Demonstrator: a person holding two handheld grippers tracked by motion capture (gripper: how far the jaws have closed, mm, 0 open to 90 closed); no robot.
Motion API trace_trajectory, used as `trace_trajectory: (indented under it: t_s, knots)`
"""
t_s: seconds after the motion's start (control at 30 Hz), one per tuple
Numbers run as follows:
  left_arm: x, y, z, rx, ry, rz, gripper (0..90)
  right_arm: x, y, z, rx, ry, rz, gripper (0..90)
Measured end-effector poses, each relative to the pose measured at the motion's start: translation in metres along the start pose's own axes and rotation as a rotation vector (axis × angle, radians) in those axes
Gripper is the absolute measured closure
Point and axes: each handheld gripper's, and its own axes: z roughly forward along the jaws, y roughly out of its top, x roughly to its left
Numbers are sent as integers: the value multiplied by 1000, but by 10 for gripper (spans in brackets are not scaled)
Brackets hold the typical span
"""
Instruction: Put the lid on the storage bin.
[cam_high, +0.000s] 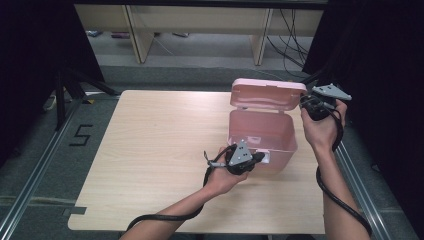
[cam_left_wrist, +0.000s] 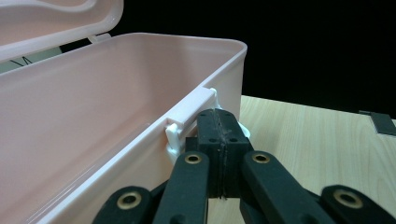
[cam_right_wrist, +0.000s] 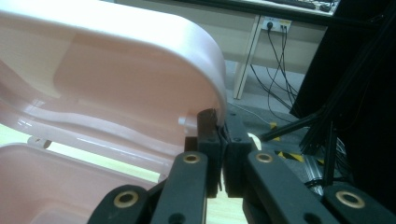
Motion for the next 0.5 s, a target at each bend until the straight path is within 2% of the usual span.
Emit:
trace_trajectory:
  t_s: [0.1, 0.13, 0.17, 0.23, 0.33, 0.43, 0.5]
  knots:
    - [0, 0, 0, -2, -1, 0, 895, 1, -2, -2, -5, 0, -3, 890]
    - [0, 0, 0, -2, 0, 0, 895, 2, -2, -3, 9, 0, 9, 890]
    - [0, 0, 0, -2, 0, 1, 895, 0, -3, -3, -7, -3, -15, 890]
    - [0, 0, 0, -1, -1, 1, 895, 2, -5, -4, -5, -2, 2, 889]
    - [0, 0, 0, -1, 0, 1, 895, 2, -7, -5, -14, -2, -13, 889]
    - [0, 0, 0, 1, -2, 2, 895, 3, -8, -7, -13, -8, -1, 890]
    - [0, 0, 0, 0, -2, 2, 895, 2, -9, -7, -13, -4, -19, 890]
